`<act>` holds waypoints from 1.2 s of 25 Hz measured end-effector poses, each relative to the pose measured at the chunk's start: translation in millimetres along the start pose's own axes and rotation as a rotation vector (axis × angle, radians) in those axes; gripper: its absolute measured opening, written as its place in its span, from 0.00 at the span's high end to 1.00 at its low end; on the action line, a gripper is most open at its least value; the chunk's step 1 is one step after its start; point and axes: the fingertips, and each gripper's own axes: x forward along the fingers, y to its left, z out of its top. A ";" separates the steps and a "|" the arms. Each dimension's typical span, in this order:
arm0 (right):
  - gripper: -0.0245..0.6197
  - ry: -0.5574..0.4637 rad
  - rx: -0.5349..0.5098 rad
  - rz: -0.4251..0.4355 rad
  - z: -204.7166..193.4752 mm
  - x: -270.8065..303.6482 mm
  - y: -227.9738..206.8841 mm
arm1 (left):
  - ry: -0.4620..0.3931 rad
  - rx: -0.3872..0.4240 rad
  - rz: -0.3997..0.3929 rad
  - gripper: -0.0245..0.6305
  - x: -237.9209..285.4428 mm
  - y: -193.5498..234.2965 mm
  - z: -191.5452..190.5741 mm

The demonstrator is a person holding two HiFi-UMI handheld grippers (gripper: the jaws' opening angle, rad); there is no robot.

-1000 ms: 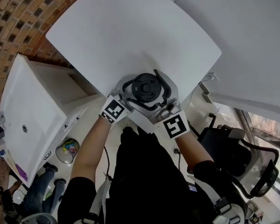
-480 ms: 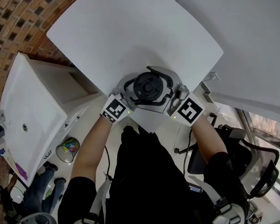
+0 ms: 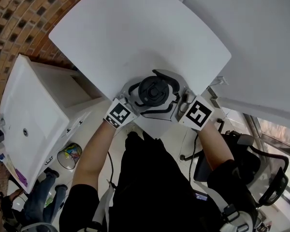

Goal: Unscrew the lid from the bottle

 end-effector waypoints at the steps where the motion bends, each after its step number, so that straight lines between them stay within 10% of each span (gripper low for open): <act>1: 0.15 -0.035 0.026 -0.063 2.5 -1.4 -3.3 | 0.000 0.001 0.000 0.39 -0.1 0.0 0.0; 6: 0.15 -0.133 0.118 -0.317 4.9 -12.6 -17.0 | -0.002 -0.001 0.002 0.39 0.2 0.9 0.0; 17: 0.19 -0.114 0.055 -0.495 5.0 -1.9 -22.2 | 0.002 -0.006 0.002 0.39 -1.5 0.5 -0.3; 23: 0.23 -0.081 0.056 -0.446 -0.9 -2.1 -19.9 | 0.000 -0.006 0.002 0.39 0.0 0.2 -0.1; 30: 0.22 -0.035 0.015 -0.129 -1.3 1.5 -8.8 | 0.001 -0.008 0.001 0.39 0.9 0.1 0.0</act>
